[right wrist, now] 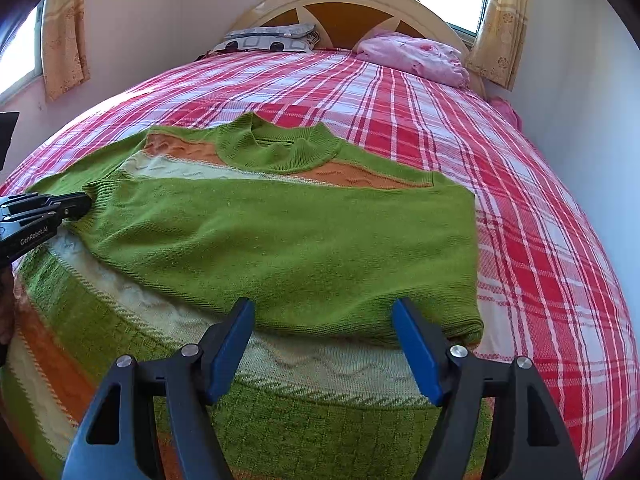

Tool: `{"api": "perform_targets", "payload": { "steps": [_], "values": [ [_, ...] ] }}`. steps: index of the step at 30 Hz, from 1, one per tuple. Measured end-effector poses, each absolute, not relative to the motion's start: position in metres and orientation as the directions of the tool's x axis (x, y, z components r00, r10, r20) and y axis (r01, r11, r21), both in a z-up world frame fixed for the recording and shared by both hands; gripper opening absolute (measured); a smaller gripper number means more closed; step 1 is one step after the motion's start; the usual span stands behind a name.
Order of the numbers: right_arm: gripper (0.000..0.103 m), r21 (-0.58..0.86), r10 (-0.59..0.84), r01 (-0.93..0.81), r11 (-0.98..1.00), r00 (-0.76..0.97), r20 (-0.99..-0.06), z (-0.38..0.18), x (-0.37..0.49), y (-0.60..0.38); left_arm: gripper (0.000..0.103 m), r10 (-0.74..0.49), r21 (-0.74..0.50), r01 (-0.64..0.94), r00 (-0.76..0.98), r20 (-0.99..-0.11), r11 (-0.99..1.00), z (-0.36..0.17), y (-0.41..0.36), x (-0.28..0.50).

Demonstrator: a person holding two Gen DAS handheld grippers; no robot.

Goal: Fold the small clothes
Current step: 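Open the right tool to release the sleeve and withdraw it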

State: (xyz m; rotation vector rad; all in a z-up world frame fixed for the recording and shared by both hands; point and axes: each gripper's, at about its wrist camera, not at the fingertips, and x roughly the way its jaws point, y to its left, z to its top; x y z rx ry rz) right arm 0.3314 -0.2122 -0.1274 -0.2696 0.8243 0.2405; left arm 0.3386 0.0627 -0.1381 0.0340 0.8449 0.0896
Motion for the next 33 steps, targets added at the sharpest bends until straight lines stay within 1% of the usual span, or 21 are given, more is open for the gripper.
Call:
{"api": "perform_targets", "payload": {
  "steps": [6, 12, 14, 15, 17, 18, 19, 20, 21, 22, 25, 27, 30, 33],
  "values": [
    [0.072, -0.153, 0.104, -0.319, 0.935, 0.661, -0.743, -0.125, 0.325, -0.212, 0.002, 0.114, 0.056, -0.106, 0.687, -0.718, 0.993, -0.130, 0.078, 0.332],
    [0.072, -0.211, 0.057, -0.274, 0.938, 0.725, -0.686, -0.106, 0.328, -0.217, 0.002, 0.110, 0.064, -0.094, 0.670, -0.734, 0.994, -0.138, 0.078, 0.334],
    [0.072, -0.201, 0.049, -0.253, 0.946, 0.726, -0.686, -0.103, 0.338, -0.221, 0.002, 0.112, 0.068, -0.092, 0.667, -0.736, 0.993, -0.140, 0.077, 0.335],
    [0.072, -0.191, 0.049, -0.250, 0.949, 0.718, -0.695, -0.105, 0.344, -0.224, 0.005, 0.115, 0.065, -0.099, 0.666, -0.737, 0.993, -0.140, 0.078, 0.335],
    [0.072, -0.174, 0.055, -0.272, 0.946, 0.667, -0.743, -0.115, 0.356, -0.226, 0.008, 0.104, 0.039, -0.111, 0.669, -0.736, 0.993, -0.139, 0.082, 0.333],
    [0.072, -0.163, 0.059, -0.284, 0.945, 0.636, -0.770, -0.122, 0.360, -0.226, 0.018, 0.104, 0.027, -0.125, 0.671, -0.734, 0.992, -0.138, 0.086, 0.332],
    [0.072, -0.163, 0.057, -0.297, 0.941, 0.612, -0.789, -0.130, 0.361, -0.223, 0.043, 0.107, 0.021, -0.135, 0.670, -0.734, 0.991, -0.138, 0.088, 0.330],
    [0.072, -0.170, 0.058, -0.308, 0.936, 0.611, -0.790, -0.133, 0.360, -0.219, 0.056, 0.113, 0.018, -0.147, 0.675, -0.729, 0.989, -0.137, 0.091, 0.328],
    [0.072, -0.188, 0.049, -0.311, 0.932, 0.621, -0.782, -0.133, 0.357, -0.216, 0.073, 0.125, 0.019, -0.161, 0.683, -0.720, 0.987, -0.135, 0.092, 0.325],
    [0.072, -0.197, 0.045, -0.313, 0.929, 0.625, -0.779, -0.132, 0.356, -0.212, 0.076, 0.136, 0.020, -0.173, 0.690, -0.711, 0.985, -0.133, 0.094, 0.324],
    [0.072, -0.166, 0.087, -0.350, 0.922, 0.602, -0.794, -0.131, 0.356, -0.196, 0.076, 0.153, 0.037, -0.181, 0.688, -0.709, 0.983, -0.134, 0.095, 0.323],
    [0.072, -0.188, 0.090, -0.385, 0.904, 0.599, -0.796, -0.133, 0.354, -0.179, 0.076, 0.171, 0.049, -0.195, 0.684, -0.709, 0.980, -0.133, 0.095, 0.322],
    [0.072, -0.221, 0.087, -0.416, 0.882, 0.606, -0.791, -0.136, 0.349, -0.154, 0.076, 0.194, 0.063, -0.207, 0.708, -0.679, 0.976, -0.126, 0.097, 0.314],
    [0.072, -0.265, 0.065, -0.423, 0.866, 0.623, -0.780, -0.131, 0.347, -0.139, 0.076, 0.232, 0.117, -0.209, 0.704, -0.671, 0.971, -0.125, 0.099, 0.305]
  ]
}}
